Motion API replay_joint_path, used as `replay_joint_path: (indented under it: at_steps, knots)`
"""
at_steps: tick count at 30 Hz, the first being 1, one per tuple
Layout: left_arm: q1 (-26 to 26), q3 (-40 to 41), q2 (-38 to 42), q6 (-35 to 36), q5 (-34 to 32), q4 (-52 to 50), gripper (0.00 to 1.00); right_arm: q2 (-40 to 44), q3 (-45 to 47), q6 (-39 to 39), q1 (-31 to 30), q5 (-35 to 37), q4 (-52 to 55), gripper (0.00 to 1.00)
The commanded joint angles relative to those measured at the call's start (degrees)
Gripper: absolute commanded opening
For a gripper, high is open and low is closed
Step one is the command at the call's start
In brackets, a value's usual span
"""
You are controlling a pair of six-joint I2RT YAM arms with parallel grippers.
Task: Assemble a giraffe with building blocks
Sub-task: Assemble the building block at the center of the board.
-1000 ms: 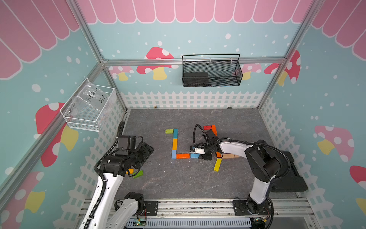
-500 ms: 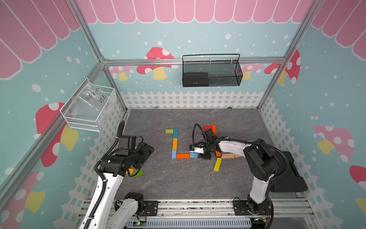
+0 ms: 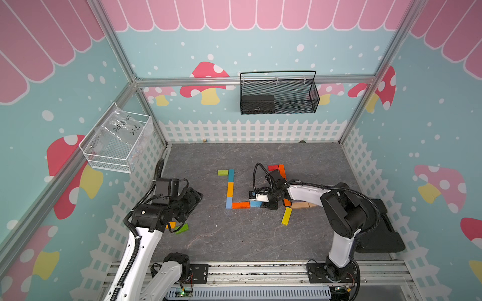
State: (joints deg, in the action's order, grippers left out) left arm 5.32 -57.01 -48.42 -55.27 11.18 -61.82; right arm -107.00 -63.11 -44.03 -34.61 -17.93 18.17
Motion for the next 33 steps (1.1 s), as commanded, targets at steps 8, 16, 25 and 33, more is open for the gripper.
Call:
replay_joint_path:
  at_steps: [8,16,25,33]
  knots:
    - [-0.2,-0.2,0.6,0.6,-0.3,0.2,0.79,-3.3,-0.2,-1.7,-1.0,1.8,4.4,0.37]
    - [-0.2,-0.2,0.8,0.6,-0.5,0.0,0.79,-3.7,-1.3,-1.2,-1.1,2.6,5.4,0.39]
    - [-0.2,-0.1,0.8,0.7,-0.5,-0.1,0.79,-2.7,-1.4,-1.3,-1.1,2.8,5.9,0.52]
    - [-0.2,-0.2,0.8,0.7,-0.6,-0.2,0.79,0.6,-1.4,-1.1,-1.1,1.9,5.9,0.62]
